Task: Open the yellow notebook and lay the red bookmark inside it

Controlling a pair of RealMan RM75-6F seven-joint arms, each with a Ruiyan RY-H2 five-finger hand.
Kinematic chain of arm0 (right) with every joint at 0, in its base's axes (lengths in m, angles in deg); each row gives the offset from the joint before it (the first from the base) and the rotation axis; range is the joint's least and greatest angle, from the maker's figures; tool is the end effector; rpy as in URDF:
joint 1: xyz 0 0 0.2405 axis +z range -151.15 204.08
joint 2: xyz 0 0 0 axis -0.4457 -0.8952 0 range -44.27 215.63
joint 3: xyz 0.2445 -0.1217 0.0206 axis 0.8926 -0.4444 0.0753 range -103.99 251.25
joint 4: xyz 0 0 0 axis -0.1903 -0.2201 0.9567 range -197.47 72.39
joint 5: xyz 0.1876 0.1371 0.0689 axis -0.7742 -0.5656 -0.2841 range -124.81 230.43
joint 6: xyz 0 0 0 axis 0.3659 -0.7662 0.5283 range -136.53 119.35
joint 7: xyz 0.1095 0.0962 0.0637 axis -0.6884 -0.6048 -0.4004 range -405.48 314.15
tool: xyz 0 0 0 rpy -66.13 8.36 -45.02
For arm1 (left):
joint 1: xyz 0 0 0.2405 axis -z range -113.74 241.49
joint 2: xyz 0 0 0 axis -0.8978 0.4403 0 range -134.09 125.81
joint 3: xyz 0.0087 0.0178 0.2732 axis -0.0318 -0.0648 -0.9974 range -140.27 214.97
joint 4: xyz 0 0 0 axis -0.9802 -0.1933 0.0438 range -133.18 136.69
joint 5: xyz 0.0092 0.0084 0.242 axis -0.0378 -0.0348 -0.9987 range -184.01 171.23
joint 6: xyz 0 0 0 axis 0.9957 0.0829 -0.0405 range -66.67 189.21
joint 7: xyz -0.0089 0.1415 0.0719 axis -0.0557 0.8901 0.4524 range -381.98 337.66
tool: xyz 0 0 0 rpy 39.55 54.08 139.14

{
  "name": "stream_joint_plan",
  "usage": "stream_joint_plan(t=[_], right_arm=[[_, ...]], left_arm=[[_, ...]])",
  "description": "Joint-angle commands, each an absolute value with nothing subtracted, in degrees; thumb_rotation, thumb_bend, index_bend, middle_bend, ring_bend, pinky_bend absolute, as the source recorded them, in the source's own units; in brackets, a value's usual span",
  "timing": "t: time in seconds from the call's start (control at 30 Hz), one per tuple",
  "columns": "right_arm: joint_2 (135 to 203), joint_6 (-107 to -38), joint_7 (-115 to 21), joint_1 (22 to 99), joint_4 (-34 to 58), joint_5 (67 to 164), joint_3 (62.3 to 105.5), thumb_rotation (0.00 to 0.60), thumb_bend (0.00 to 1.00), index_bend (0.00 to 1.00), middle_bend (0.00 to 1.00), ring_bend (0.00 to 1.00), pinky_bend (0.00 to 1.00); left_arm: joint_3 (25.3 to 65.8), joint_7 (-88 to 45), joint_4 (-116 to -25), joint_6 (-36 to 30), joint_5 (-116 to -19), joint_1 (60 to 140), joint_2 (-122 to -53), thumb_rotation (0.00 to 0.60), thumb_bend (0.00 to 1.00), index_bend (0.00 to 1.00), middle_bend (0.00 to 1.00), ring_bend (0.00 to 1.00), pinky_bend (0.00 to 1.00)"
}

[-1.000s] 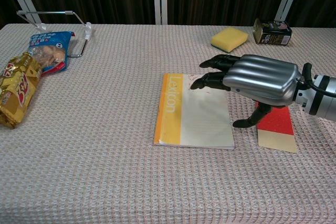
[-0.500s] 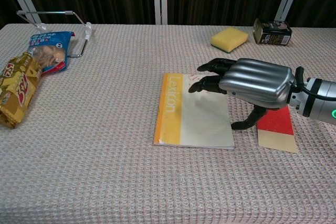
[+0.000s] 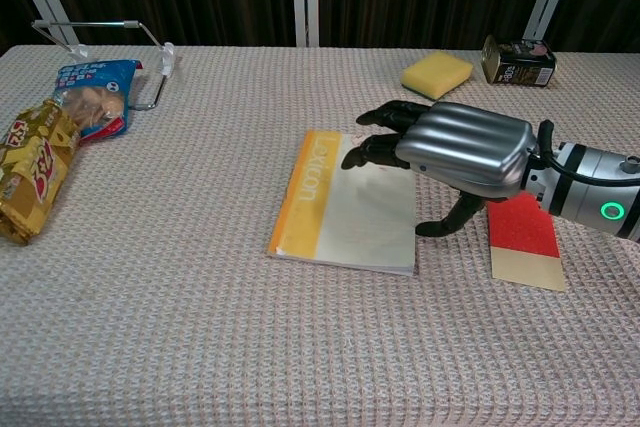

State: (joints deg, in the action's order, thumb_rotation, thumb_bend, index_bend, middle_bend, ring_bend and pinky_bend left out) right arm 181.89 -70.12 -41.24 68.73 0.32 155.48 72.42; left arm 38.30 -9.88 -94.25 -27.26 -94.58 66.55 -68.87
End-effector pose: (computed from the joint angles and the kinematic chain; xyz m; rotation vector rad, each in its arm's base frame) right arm -0.1767 -0.3364 -0.1001 2.2978 -0.3755 1.0188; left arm -0.3246 0.1782 0.1289 -1.4269 -0.7847 -0.8076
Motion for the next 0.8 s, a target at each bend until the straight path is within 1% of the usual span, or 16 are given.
stream_joint_plan(t=[0.03,0.2,0.33,0.53,0.6,0.7,0.8], right_arm=[[183.44,-71.34,-43.1,69.11,-1.48,155.48,72.65,0.6,0.23,0.23,0.23,0.01,0.06],[187.01,-74.65,-46.83,69.68,-6.6,156.76,72.36,0.6,0.31,0.32,0.28,0.07,0.06],[190.68,-78.1,-50.6,69.85,-12.12,157.6,72.23,0.6,0.37,0.44,0.31,0.15,0.09],[196.2,-81.75,-55.29,70.45,-20.73,158.29,71.91,0.6,0.39,0.6,0.38,0.23,0.14],[197.74,-82.7,-56.35,70.74,-23.2,158.54,71.67,0.6,0.42,0.64,0.4,0.25,0.15],[199.02,-83.85,-57.62,71.03,-26.14,159.01,71.0,0.6,0.49,0.7,0.42,0.28,0.16],[198.86,-85.22,-58.49,70.92,-28.28,159.85,69.69,0.6,0.53,0.74,0.44,0.29,0.17]], left_arm=[[38.32,-9.94,-94.16,-27.28,-94.56,66.52,-68.93,0.6,0.0,0.27,0.22,0.14,0.15],[38.36,-10.22,-93.97,-27.04,-94.28,66.53,-69.05,0.6,0.0,0.27,0.22,0.14,0.15],[38.45,-10.46,-93.93,-27.25,-94.34,66.45,-69.06,0.6,0.0,0.27,0.22,0.14,0.15],[38.58,-10.78,-94.11,-27.58,-94.39,66.33,-68.95,0.6,0.0,0.27,0.22,0.14,0.15],[38.64,-10.88,-94.18,-27.85,-94.42,66.21,-68.88,0.6,0.0,0.27,0.22,0.14,0.15],[38.61,-10.98,-94.32,-28.21,-94.68,66.05,-68.73,0.6,0.0,0.27,0.22,0.14,0.15],[38.54,-11.19,-94.38,-28.52,-94.8,65.83,-68.54,0.6,0.0,0.27,0.22,0.14,0.15]])
